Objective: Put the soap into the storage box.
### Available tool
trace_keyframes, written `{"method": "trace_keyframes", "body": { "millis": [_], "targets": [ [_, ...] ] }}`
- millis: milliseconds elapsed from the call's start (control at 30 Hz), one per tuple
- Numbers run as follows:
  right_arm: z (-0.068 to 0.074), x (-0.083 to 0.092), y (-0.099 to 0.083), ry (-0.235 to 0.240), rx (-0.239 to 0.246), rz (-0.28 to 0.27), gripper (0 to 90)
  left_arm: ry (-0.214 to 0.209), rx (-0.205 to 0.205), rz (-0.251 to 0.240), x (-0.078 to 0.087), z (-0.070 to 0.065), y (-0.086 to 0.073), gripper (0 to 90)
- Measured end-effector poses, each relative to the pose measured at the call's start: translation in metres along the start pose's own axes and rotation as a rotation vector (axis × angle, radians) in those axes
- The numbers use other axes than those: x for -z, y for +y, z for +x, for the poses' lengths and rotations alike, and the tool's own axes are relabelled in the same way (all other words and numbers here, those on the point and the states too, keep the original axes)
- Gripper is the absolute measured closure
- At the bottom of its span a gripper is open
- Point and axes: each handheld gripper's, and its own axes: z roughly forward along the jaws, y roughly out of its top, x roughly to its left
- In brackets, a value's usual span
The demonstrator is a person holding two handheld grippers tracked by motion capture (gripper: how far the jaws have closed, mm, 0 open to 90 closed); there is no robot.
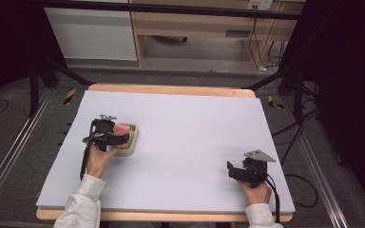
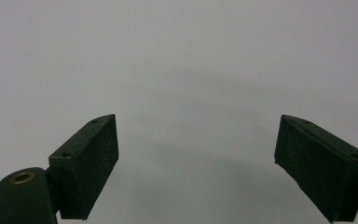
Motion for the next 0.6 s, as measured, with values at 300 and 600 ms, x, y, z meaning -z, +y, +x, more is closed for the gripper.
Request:
{"method": "trace_keyframes", "body": {
  "millis": [300,600],
  "targets": [
    [0.0,-0.001,0.0,-0.001,0.0,0.003,13.8,0.025,0.0,-0.034,-0.009,-0.001,-0.001,36.9],
    [0.001,-0.001,0.0,0.0,0.0,0.003,13.7,0.027,0.008,-0.018,-0.019,0.0,-0.005,37.3]
  ]
}}
